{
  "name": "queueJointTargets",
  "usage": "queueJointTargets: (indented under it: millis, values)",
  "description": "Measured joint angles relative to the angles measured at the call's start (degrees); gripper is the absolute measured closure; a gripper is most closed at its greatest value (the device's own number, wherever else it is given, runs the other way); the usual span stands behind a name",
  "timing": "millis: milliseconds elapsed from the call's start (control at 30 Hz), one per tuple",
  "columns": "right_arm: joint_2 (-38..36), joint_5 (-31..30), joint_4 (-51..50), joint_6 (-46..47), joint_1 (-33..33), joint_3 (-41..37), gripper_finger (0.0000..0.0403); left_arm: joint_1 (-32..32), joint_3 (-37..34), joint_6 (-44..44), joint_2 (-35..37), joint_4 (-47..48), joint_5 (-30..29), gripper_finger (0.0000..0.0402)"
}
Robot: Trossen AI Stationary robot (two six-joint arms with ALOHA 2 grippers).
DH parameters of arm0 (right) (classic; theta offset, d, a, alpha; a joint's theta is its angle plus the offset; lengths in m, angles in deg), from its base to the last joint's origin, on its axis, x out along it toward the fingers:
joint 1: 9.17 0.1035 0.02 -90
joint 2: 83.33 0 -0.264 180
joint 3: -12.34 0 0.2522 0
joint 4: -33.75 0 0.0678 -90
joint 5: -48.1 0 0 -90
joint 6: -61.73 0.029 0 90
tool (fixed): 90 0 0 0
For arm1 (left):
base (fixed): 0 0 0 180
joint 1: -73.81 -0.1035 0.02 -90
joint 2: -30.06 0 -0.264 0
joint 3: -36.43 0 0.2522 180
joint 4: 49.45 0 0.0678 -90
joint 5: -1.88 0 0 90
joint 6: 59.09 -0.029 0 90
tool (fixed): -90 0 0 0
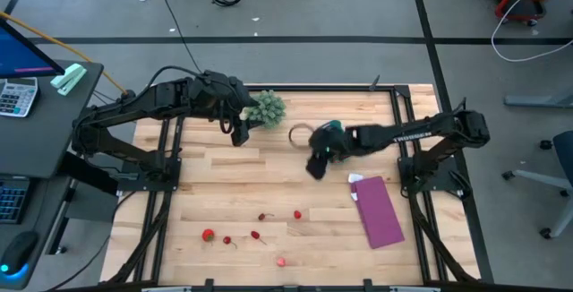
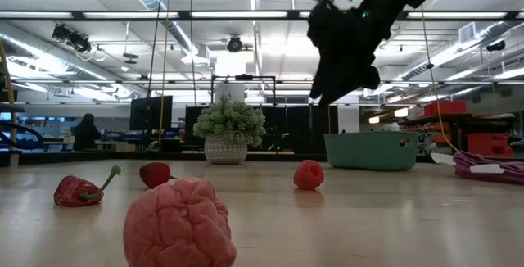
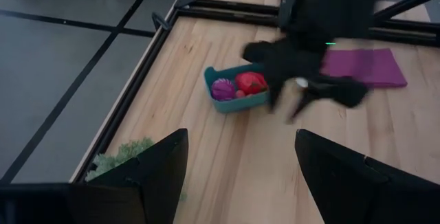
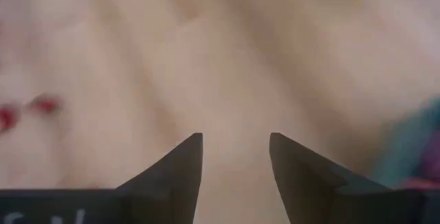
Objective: Pick and placing Produce into tupperware
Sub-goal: Put the red raspberry into the blue bin
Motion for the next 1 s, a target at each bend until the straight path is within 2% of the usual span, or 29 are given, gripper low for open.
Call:
queueJointTargets:
  millis: [100,167,300,433,533,700,900,1000]
  values:
    - [0.0,-0.3,1.5,0.0,7.5,0.0,0.0220,0.0,0.0,0.0,0.0,1.7,0.0,0.0130]
    - [0.0,-2.8,2.5,-0.1,13.3,0.0,0.0220,0.0,0.0,0.0,0.0,2.7,0.0,0.0129]
    - [2.2,-11.2,8.1,0.0,23.8,0.0,0.0221,0.0,0.0,0.0,0.0,3.1,0.0,0.0129]
    - [8.2,-21.8,16.7,-0.1,30.2,0.0,0.0219,0.0,0.0,0.3,0.0,3.1,0.0,0.0129]
    - [14.0,-25.6,22.5,-2.9,32.0,0.0,0.0211,0.0,0.0,1.3,0.0,3.0,0.0,0.0129]
    - [21.8,-26.0,25.6,-5.3,31.4,0.0,0.0191,0.0,0.0,1.5,0.0,3.0,0.0,0.0129]
    - [26.0,-26.3,28.6,-3.1,28.5,0.0,0.0169,0.0,0.0,1.5,0.0,3.1,0.0,0.0129]
    - [27.2,-23.6,30.0,-1.8,27.2,0.0,0.0162,0.0,0.0,1.5,0.0,3.2,0.0,0.0129]
